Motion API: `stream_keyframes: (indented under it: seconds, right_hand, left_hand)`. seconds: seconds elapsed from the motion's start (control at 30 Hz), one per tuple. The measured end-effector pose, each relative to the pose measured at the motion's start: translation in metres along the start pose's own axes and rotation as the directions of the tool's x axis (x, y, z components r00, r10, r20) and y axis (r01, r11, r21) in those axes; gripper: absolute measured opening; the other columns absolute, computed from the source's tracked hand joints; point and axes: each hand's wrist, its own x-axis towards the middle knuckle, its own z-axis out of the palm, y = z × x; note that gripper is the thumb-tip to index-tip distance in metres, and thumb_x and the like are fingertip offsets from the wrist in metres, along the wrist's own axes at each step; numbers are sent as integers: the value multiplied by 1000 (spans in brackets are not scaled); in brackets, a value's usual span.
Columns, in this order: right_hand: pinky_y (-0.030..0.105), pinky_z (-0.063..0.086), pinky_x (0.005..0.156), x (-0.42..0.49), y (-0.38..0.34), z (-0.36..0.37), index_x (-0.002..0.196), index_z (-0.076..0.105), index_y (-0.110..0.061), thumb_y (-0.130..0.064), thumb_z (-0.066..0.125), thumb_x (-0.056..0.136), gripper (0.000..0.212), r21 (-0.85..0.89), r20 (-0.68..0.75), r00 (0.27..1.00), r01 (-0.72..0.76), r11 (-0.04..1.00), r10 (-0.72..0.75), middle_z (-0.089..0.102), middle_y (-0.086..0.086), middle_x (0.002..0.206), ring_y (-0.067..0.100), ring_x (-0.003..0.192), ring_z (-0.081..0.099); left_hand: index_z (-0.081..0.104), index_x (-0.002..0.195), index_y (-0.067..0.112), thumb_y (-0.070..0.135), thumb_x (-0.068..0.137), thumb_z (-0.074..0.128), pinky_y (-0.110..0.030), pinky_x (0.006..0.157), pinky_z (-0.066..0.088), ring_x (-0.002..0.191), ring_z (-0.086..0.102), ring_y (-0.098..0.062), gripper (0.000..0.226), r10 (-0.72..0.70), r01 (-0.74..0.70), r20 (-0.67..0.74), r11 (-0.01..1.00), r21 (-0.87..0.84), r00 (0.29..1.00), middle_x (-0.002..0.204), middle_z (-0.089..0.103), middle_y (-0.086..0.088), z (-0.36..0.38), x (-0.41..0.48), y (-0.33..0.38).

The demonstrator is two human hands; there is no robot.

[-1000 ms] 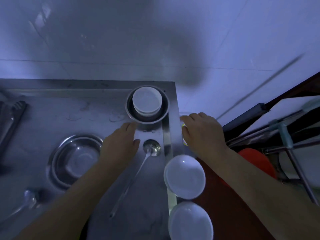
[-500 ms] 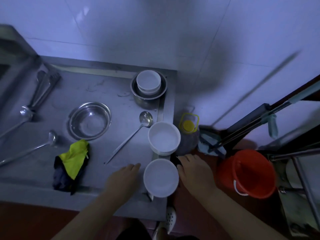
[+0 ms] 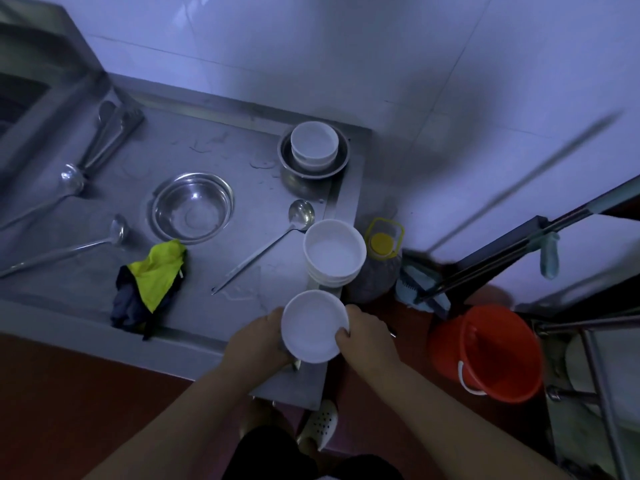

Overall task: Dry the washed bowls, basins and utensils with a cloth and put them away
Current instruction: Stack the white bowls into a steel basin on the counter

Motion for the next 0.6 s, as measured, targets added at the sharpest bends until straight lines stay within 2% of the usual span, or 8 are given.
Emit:
stream_keyframes:
  seconds: [0.13, 0.23, 0.33, 0.43, 0.53, 0.6]
  right_hand:
    - [34, 31, 65, 7, -24, 0, 107, 53, -6, -18, 51, 87, 24, 73, -12, 1000, 7, 997, -6, 62, 16, 100, 35, 92, 58]
    - [33, 26, 61, 16, -53, -4, 88, 45, -9, -18, 52, 86, 11, 158, -32, 999, 39, 987, -35, 56, 14, 82, 32, 80, 55]
    - [28, 20, 57, 31, -88, -14, 73, 36, -16, -17, 54, 85, 22, 230, -112, 992, 79, 970, -54, 42, 1, 65, 20, 63, 41]
    - [27, 20, 57, 57, -119, -34, 82, 47, -13, -20, 55, 86, 12, 222, -182, 980, 116, 968, -75, 39, -5, 61, 16, 61, 38]
    - [28, 22, 57, 95, -138, -60, 88, 51, -11, -21, 55, 86, 11, 237, -222, 972, 131, 963, -77, 48, -1, 64, 18, 63, 43]
    - [29, 24, 59, 126, -144, -80, 94, 56, -9, -21, 55, 85, 15, 220, -265, 964, 97, 971, -37, 59, 8, 78, 25, 72, 49]
  left_hand:
    - [44, 135, 26, 50, 70, 71, -33, 83, 46, 111, 58, -24, 75, 5, -6, -15, 996, -90, 1000, 123, 61, -1, -27, -3, -19]
    - [48, 133, 31, 49, 63, 68, -36, 82, 50, 105, 61, -22, 74, 21, -26, -43, 994, -110, 999, 117, 65, 3, -64, -3, -39]
    - [51, 124, 40, 48, 58, 70, -28, 76, 50, 97, 62, -14, 69, 67, -81, -106, 988, -134, 992, 106, 66, 14, -106, 5, -58]
    - [47, 119, 46, 41, 59, 82, -17, 69, 42, 85, 57, -1, 69, 103, -120, -150, 987, -105, 983, 90, 57, 29, -156, 20, -65]
    - [53, 120, 41, 32, 62, 85, -22, 72, 45, 88, 58, -2, 66, 147, -163, -174, 983, -79, 974, 97, 61, 24, -199, 53, -65]
    - [57, 120, 34, 32, 63, 84, -27, 74, 47, 89, 60, -5, 63, 184, -200, -196, 978, -63, 963, 98, 65, 18, -221, 85, -59]
